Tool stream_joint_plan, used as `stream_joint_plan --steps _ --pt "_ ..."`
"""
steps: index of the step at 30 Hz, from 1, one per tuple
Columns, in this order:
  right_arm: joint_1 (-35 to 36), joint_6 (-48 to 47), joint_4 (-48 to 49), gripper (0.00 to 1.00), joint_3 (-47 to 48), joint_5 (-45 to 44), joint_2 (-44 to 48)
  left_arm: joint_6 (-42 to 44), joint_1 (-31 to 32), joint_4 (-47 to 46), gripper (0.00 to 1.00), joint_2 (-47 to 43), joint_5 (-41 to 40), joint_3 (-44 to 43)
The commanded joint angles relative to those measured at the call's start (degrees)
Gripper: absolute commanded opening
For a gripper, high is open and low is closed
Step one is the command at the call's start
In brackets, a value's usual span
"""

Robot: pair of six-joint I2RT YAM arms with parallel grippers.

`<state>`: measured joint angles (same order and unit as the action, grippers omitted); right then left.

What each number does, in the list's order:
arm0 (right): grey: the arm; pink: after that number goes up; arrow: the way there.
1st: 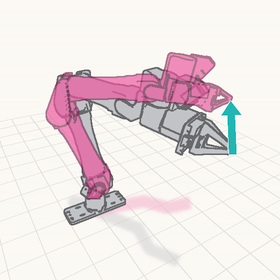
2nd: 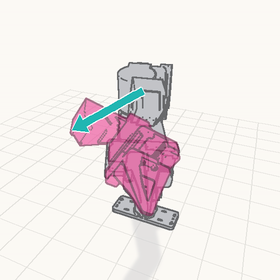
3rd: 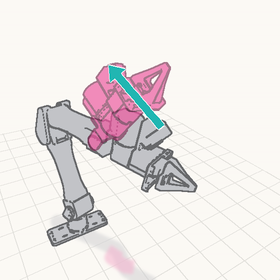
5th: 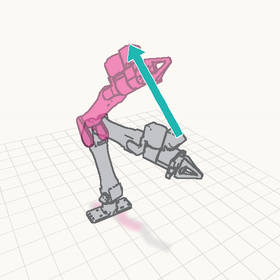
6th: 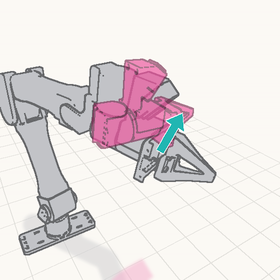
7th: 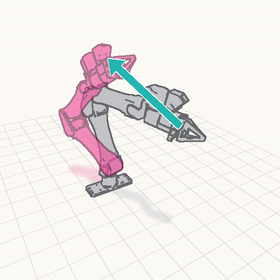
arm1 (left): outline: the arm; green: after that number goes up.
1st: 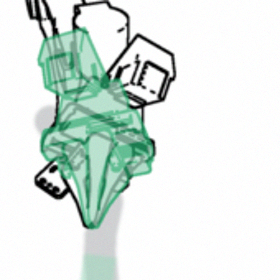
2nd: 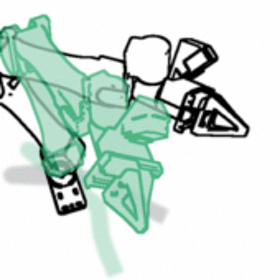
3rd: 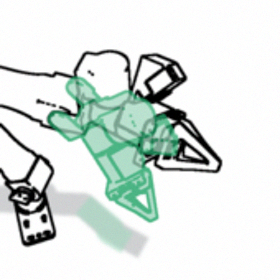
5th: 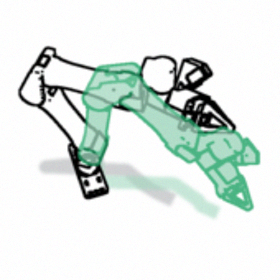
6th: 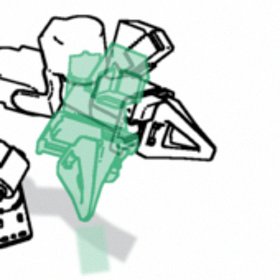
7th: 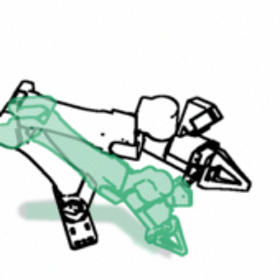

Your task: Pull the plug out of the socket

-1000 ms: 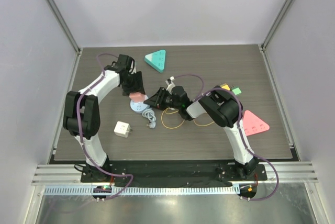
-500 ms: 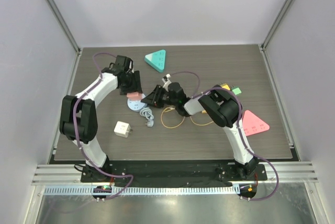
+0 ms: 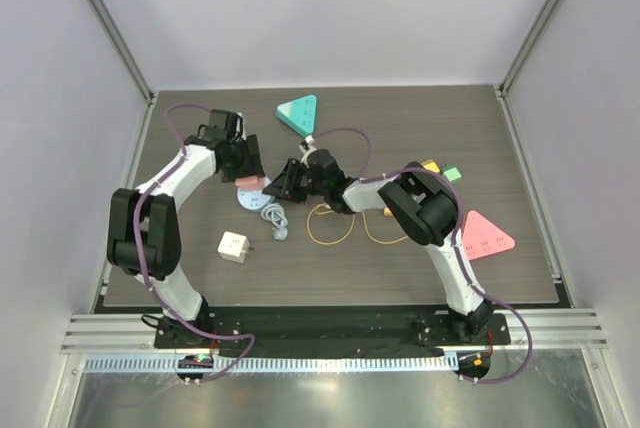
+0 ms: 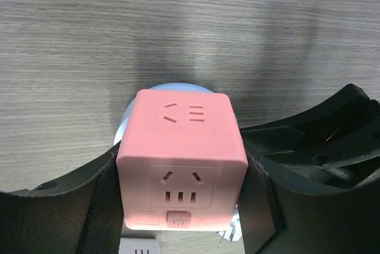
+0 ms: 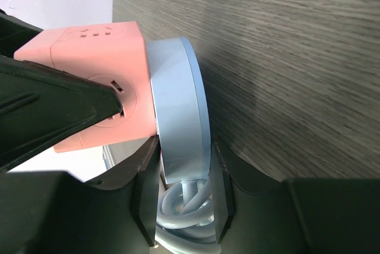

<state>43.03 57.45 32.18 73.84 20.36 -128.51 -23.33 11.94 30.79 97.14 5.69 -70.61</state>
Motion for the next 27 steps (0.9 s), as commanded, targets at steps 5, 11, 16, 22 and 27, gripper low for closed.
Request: stream_joint_plan --steps 5,11,16,22,27 --pt "0.57 -1.9 -14.69 0.01 2.53 -11.57 -2.01 -7.25 1.86 -8.98 0.0 -3.72 21.63 0.29" --pt "1.71 -4.09 -19.08 0.01 4.11 -16.39 -1.13 -11.47 -1.31 -10.58 0.0 -1.87 24.72 2.05" --pt "3.47 -5.68 -24.09 0.01 6.4 -22.01 -0.87 -9.37 -2.54 -2.58 0.0 -0.46 16.11 -0.76" --pt "3.38 -5.33 -24.1 0.01 7.28 -21.68 -1.57 -4.45 2.02 2.25 0.0 -4.59 0.3 -2.86" --pt "3.03 -4.63 -23.75 0.01 7.37 -21.06 -2.1 -3.38 4.14 3.67 0.0 -3.46 1.66 -3.92"
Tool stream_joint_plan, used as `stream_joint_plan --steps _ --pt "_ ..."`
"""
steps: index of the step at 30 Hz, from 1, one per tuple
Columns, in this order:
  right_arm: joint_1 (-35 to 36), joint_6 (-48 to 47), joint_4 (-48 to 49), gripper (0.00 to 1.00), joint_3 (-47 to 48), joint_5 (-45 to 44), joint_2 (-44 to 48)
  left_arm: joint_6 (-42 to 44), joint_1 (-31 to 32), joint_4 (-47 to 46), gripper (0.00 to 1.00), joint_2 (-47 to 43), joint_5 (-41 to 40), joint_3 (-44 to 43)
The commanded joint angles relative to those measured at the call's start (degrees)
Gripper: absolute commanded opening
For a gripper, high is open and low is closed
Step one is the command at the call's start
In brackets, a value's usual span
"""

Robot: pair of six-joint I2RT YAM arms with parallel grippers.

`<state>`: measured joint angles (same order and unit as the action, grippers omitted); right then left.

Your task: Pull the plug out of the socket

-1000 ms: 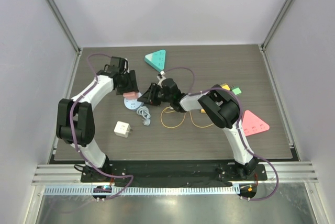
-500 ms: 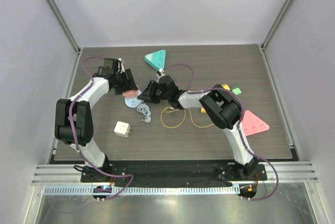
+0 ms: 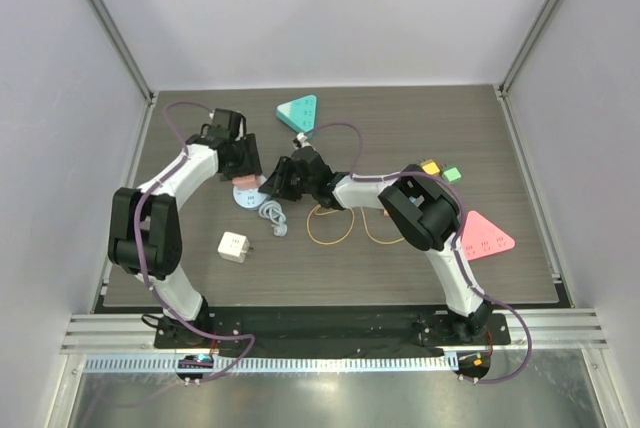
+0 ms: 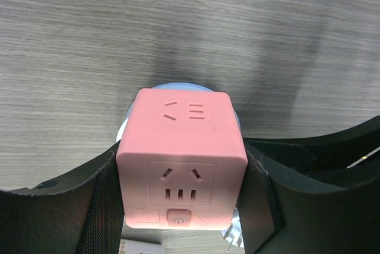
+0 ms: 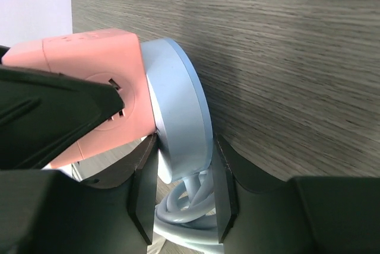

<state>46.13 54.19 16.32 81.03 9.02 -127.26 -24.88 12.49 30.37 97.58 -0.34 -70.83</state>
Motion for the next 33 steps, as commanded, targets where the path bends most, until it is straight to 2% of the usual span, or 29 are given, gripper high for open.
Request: stream_joint_plan --steps 1,4,7,11,17,19,24,27,31,33 --pt "-0.34 -1.11 -6.23 0.01 -0.43 -7.11 -3.0 -2.18 3.16 3.47 0.0 -3.89 10.07 -3.44" --pt "-1.74 1.25 -0.79 0.01 -4.81 -3.67 -2.38 -5.42 0.44 -3.88 0.0 -4.06 20.94 -0.46" --pt "-3.59 4.41 5.64 0.01 -8.51 -0.32 -2.38 -7.45 -1.68 -6.8 0.0 -4.24 25.11 1.04" --pt "-4.82 6.36 12.15 0.01 -11.33 3.37 -2.46 -9.13 -2.47 -9.71 0.0 -4.94 27.58 2.8" --pt "-4.91 6.54 12.6 0.01 -10.98 3.82 -2.9 -9.48 -2.38 -10.42 0.0 -4.86 28.02 3.06" --pt "-4.73 6.19 11.73 0.01 -10.72 3.21 -2.64 -9.22 -2.47 -9.81 0.0 -4.94 27.06 2.98" --pt "-3.42 2.77 4.89 0.01 -7.75 -1.26 -1.94 -4.14 0.25 -0.25 0.0 -6.0 11.46 -1.06" --pt "-2.45 1.71 1.62 0.01 -6.33 -2.86 -2.03 -1.67 3.58 1.44 0.0 -7.4 3.71 -2.12" --pt "-2.45 1.88 1.53 0.01 -5.8 -2.86 -2.29 -1.04 5.09 1.62 0.0 -7.93 3.06 -2.12" --pt "-2.45 2.05 1.61 0.01 -5.89 -2.78 -2.29 -1.48 4.74 -0.47 0.0 -7.49 7.34 -1.51"
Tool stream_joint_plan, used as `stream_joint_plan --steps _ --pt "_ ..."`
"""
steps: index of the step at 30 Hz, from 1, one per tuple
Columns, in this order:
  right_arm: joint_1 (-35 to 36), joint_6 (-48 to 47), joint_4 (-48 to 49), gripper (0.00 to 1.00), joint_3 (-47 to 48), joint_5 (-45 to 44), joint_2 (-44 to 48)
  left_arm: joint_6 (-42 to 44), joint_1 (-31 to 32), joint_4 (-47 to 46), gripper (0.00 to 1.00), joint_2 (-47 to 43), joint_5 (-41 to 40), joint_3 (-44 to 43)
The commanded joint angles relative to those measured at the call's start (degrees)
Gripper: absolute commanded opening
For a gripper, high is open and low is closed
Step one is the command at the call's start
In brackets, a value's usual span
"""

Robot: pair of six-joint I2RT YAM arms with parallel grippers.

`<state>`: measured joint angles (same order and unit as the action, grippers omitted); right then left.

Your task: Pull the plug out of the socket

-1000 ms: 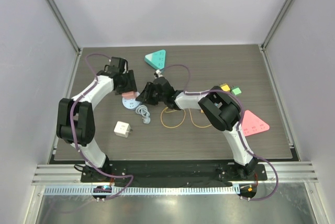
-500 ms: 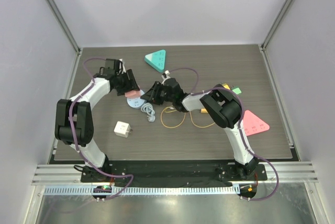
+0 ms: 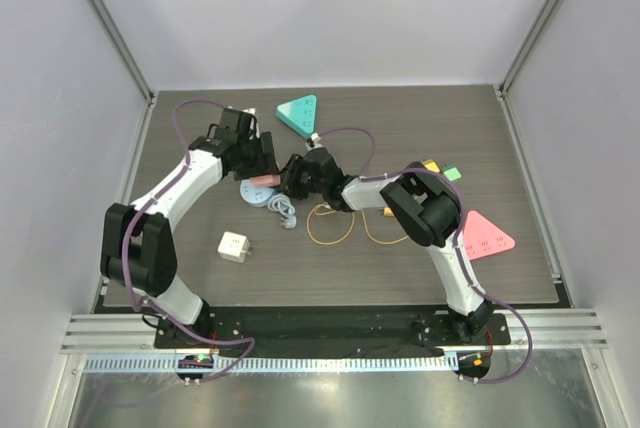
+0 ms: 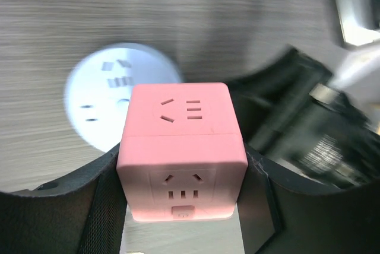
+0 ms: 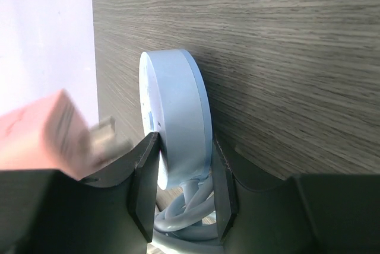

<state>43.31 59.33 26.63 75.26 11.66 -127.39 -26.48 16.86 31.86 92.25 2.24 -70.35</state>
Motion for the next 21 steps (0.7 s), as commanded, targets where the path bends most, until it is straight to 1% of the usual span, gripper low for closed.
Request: stream_joint_plan --steps 1,3,5,7,8,11,14,16,17,18,21 --pt "0.37 -2.99 -8.62 0.01 -0.29 -5.42 -2.24 -0.93 -0.42 -2.84 0.0 -1.55 9.75 -1.73" --pt "0.28 -2.9 -8.18 0.01 -0.82 -5.25 -1.9 -1.91 -0.86 -3.73 0.0 -1.19 11.29 -1.37" --pt "-0.06 -2.47 -7.04 0.01 -1.43 -4.9 -1.63 -2.17 -1.92 -3.21 0.0 -1.28 10.16 -1.46" --pt "-0.33 -1.85 -5.81 0.01 -2.66 -4.46 -1.54 -3.13 -3.32 -2.59 0.0 -2.68 7.88 -0.85" --pt "-0.51 -1.24 -4.85 0.01 -2.93 -4.11 -1.54 -3.49 -3.94 -2.41 0.0 -3.21 5.26 -0.67" --pt "-0.86 -0.45 -3.78 0.01 -3.54 -3.49 -1.72 -5.5 -6.22 -1.8 0.0 -5.14 0.86 0.9" --pt "-1.03 0.26 -2.99 0.01 -3.63 -2.96 -1.98 -7.09 -8.68 -1.54 0.0 -6.55 -0.57 2.66" --pt "-1.03 0.87 -2.38 0.01 -3.9 -3.05 -1.98 -8.76 -9.91 -0.83 0.0 -7.34 -3.63 3.11" --pt "-1.03 1.05 -1.85 0.01 -4.07 -3.22 -1.89 -9.11 -10.18 -0.31 0.0 -7.61 -4.86 3.28" --pt "-1.12 1.4 -1.59 0.01 -4.33 -3.57 -1.89 -10.16 -10.44 1.0 0.0 -8.22 -8.44 3.46" --pt "-1.12 2.45 0.26 0.01 -5.39 -4.01 -1.54 -11.57 -10.45 1.72 0.0 -8.23 -10.85 4.25"
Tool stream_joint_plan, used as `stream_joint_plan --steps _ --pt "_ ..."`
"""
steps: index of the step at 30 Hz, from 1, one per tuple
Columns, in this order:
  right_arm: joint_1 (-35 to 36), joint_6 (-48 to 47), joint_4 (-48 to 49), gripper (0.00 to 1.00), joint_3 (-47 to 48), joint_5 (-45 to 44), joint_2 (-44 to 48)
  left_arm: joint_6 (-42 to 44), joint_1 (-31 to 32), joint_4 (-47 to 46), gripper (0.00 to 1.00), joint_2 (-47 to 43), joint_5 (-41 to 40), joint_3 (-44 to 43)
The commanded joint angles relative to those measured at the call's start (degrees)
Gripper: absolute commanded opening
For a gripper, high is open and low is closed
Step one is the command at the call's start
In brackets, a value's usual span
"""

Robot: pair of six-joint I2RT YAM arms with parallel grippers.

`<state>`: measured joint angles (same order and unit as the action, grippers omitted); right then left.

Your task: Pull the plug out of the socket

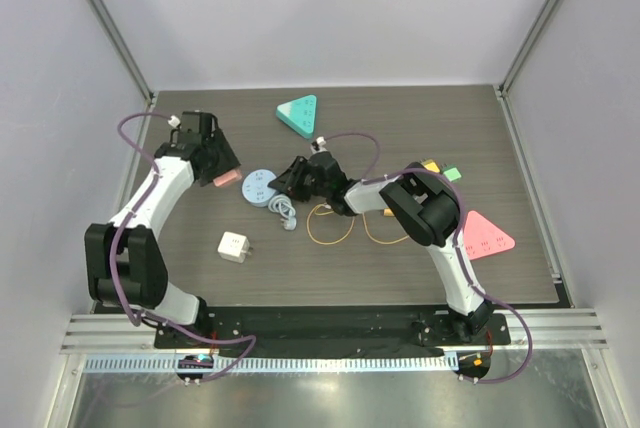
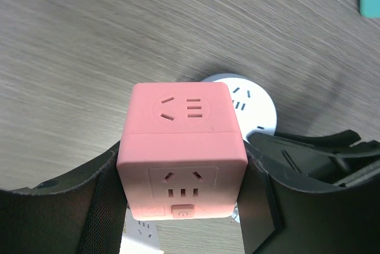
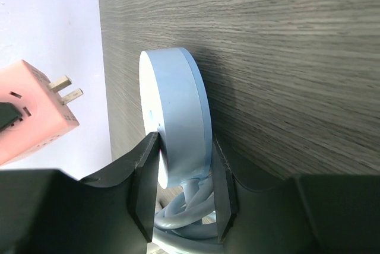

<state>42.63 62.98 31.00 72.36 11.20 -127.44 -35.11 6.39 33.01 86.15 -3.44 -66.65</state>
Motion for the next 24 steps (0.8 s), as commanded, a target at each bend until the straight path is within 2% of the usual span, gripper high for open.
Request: stream_joint_plan --steps 1,7,14,18,24 --pt "-0.44 -0.93 -3.67 0.01 -2.66 -3.64 -1.5 -3.38 -0.06 0.99 0.0 -1.52 -5.17 0.65" --pt "-0.44 -0.14 -2.09 0.01 -2.66 -3.12 -1.85 -6.45 -2.87 4.43 0.0 2.36 0.18 1.69" --pt "-0.36 -0.14 -1.91 0.01 -2.22 -2.94 -2.29 -6.9 -3.32 4.25 0.0 2.09 -1.13 3.02" --pt "-0.53 -0.23 -1.39 0.01 -2.66 -2.59 -2.03 -7.69 -5.16 3.81 0.11 5.25 3.17 3.19" --pt "-0.53 -0.58 -1.12 0.01 -3.54 -2.76 -1.41 -9.18 -9.12 1.97 0.16 10.35 12.39 4.16"
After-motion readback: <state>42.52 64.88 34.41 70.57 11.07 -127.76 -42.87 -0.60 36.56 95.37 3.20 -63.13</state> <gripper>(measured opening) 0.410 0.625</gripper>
